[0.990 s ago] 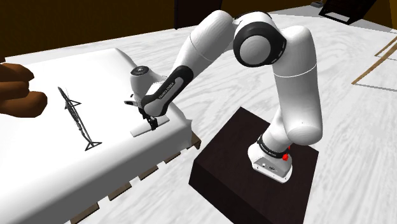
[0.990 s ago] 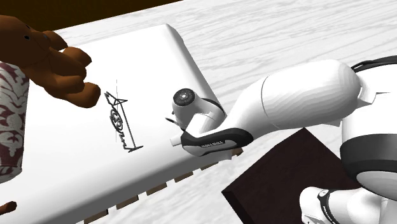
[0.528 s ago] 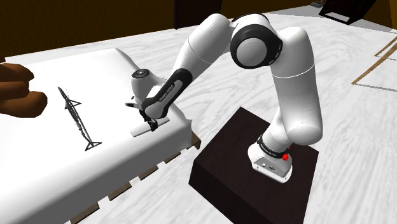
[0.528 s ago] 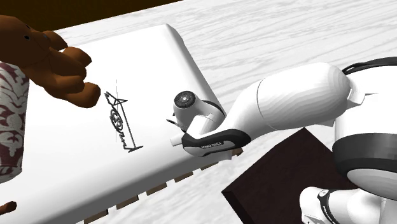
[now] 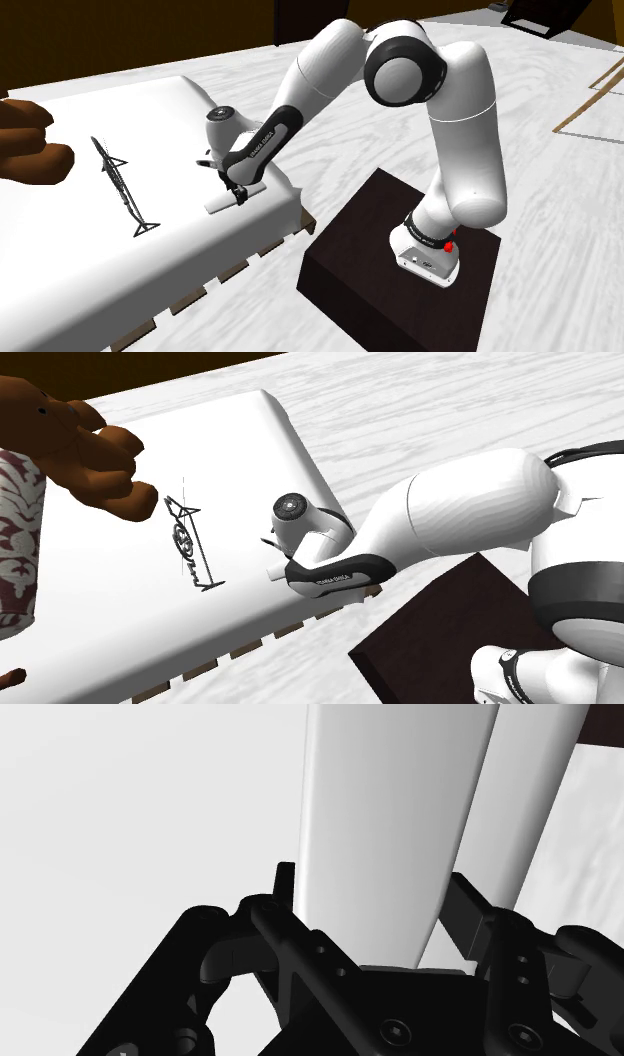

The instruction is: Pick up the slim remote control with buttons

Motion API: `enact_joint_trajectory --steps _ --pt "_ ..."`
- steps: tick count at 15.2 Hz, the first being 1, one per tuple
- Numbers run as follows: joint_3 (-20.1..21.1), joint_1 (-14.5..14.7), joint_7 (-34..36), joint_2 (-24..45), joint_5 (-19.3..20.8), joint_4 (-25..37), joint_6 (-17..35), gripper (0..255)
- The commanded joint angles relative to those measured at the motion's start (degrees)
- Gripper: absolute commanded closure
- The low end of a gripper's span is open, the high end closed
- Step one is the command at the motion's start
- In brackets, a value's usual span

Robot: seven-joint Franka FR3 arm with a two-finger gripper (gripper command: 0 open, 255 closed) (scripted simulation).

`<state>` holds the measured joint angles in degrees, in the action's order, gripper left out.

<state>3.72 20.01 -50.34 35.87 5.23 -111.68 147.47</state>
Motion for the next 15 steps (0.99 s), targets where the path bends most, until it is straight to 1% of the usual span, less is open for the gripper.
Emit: enact_joint_trajectory --steps 1,13,15 --pt "0.1 -0.1 -0.1 -1.1 -0.1 -0.3 -0.8 255" --pt "0.8 -0.6 -0.7 -8.5 -1.0 -1.2 -7.3 255" --pt "0.8 -0.6 -0.7 -8.6 -1.0 -1.2 -7.4 255"
